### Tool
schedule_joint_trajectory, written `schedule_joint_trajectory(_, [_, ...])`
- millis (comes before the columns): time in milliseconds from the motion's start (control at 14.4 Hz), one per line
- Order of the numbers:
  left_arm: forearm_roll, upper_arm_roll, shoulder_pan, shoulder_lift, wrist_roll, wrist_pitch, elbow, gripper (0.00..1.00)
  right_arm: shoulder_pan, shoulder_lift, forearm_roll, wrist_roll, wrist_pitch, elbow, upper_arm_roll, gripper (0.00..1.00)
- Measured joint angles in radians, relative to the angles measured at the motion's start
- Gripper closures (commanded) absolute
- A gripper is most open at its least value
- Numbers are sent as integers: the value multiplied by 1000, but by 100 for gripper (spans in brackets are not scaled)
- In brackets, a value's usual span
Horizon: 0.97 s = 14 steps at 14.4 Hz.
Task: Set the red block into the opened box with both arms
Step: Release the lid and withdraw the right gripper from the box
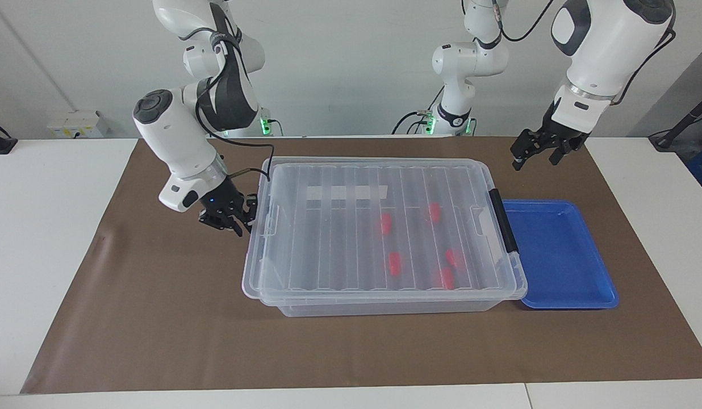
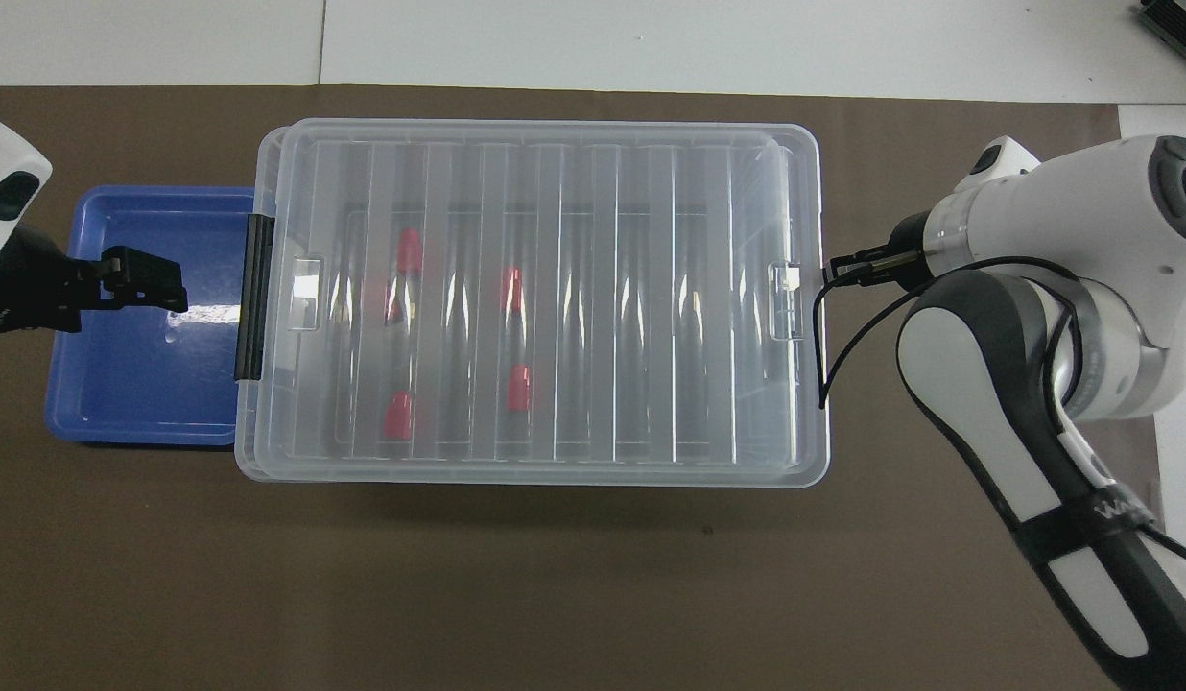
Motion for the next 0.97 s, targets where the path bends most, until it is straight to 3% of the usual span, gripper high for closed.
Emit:
schedule_joint_trajectory(485, [15,0,0,0,0,0,-1,0,-69,-87,-241,136,-193,63,-5,0])
schedule_joint_trajectory(969, [16,-1,0,0,0,0,-1,0,-81,-136,-242,246,-537,243,-5,0])
